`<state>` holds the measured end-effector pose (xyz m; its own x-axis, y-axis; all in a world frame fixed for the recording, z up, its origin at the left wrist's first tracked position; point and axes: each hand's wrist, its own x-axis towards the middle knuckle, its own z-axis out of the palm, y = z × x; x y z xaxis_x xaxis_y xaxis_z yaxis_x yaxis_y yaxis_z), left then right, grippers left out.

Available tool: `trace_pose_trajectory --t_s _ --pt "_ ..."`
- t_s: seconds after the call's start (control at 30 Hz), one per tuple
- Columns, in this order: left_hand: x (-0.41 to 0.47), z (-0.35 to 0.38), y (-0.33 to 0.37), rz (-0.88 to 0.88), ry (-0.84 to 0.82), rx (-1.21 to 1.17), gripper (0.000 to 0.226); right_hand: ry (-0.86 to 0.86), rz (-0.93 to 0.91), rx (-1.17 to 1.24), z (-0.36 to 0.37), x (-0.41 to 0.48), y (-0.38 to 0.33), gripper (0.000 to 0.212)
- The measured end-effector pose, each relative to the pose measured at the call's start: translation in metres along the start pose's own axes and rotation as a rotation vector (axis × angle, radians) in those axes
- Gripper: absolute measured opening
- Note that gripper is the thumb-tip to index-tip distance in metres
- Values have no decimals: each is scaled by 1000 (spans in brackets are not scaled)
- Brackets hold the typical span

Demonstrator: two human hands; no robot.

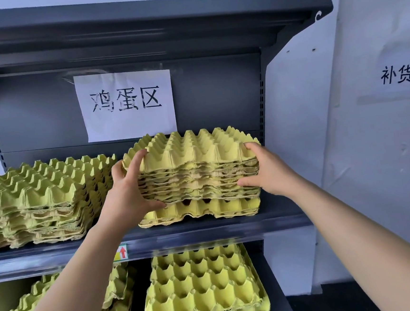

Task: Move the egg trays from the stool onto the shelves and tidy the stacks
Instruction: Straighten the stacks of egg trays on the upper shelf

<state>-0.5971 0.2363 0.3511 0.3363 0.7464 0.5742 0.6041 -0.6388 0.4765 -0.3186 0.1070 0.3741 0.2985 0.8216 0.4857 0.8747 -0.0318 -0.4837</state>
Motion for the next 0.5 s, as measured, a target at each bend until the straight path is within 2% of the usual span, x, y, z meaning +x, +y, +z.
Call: trace_pose_trajectory --t_s 0.17,0.37,0.5 --pt "-4 13 -9 6 -25 61 126 -53 41 -54 13 -3 2 90" --pt "-11 23 -22 -10 -90 15 125 -118 37 -175 18 -6 -3 91" --pt "-10 19 -23 19 -89 -31 116 -149 39 -171 15 -9 -2 93"
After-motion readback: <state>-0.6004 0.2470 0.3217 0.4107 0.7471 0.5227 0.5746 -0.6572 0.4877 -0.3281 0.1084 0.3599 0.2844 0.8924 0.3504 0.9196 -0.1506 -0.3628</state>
